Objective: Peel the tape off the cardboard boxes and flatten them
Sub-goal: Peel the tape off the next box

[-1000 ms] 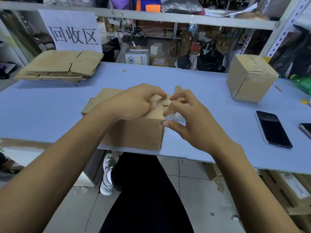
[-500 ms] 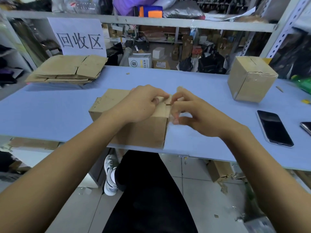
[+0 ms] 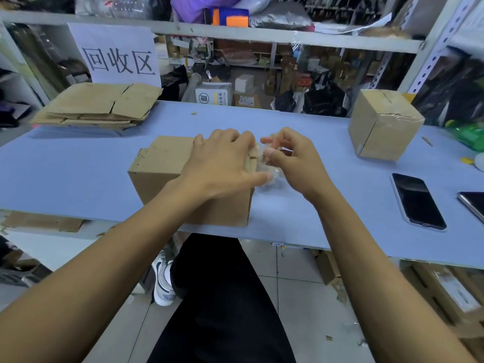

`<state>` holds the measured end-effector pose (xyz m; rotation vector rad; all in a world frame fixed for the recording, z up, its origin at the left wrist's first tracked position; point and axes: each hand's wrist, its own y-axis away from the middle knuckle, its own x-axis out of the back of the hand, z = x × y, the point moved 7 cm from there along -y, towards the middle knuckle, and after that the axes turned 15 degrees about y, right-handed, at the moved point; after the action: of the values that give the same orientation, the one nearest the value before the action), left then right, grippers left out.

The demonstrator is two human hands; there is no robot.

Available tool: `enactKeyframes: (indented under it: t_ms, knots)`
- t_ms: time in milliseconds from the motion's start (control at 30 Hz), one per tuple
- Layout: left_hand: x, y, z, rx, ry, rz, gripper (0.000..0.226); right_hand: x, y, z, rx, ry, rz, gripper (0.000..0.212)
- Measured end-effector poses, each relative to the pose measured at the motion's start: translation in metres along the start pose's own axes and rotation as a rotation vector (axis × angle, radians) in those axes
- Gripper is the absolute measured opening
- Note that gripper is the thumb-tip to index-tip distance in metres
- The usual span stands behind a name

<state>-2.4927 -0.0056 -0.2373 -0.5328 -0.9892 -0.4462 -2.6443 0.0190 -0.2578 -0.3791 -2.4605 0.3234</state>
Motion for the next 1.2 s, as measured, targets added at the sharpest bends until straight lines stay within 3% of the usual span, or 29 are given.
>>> enactKeyframes:
  t_ms: [67, 233, 300, 433, 567, 833, 1000, 1200]
  knots:
    - [0.000, 0.002, 0.002, 0.015, 0.003, -0.002, 0.073, 0.000, -0.007, 0.003, -0.034, 0.074, 0.048, 0.017]
    - [0.002, 0.007, 0.004, 0.008, 0.033, 0.005, 0.071, 0.003, -0.010, 0.012, -0.158, -0.072, 0.230, 0.013]
    - [0.002, 0.006, 0.005, 0.008, 0.035, 0.002, 0.073, -0.001, -0.005, 0.006, -0.117, -0.096, 0.190, 0.006]
    - [0.002, 0.006, 0.004, 0.011, 0.053, 0.009, 0.078, -0.012, 0.005, -0.001, -0.044, -0.165, -0.040, 0.030]
    - [0.003, 0.010, 0.006, -0.027, 0.070, 0.012, 0.085, -0.003, -0.005, 0.004, -0.057, -0.235, 0.006, 0.028]
    - [0.005, 0.008, 0.005, -0.022, 0.109, 0.039, 0.090, -0.001, -0.031, 0.014, -0.100, 0.055, 0.102, 0.012]
    - [0.004, 0.011, 0.004, -0.033, 0.094, 0.043, 0.090, 0.042, -0.041, 0.026, -0.174, 0.286, 0.382, 0.025]
    - [0.001, 0.005, 0.005, -0.044, -0.012, 0.059, 0.073, 0.035, -0.034, 0.034, -0.034, 0.531, 0.343, 0.013]
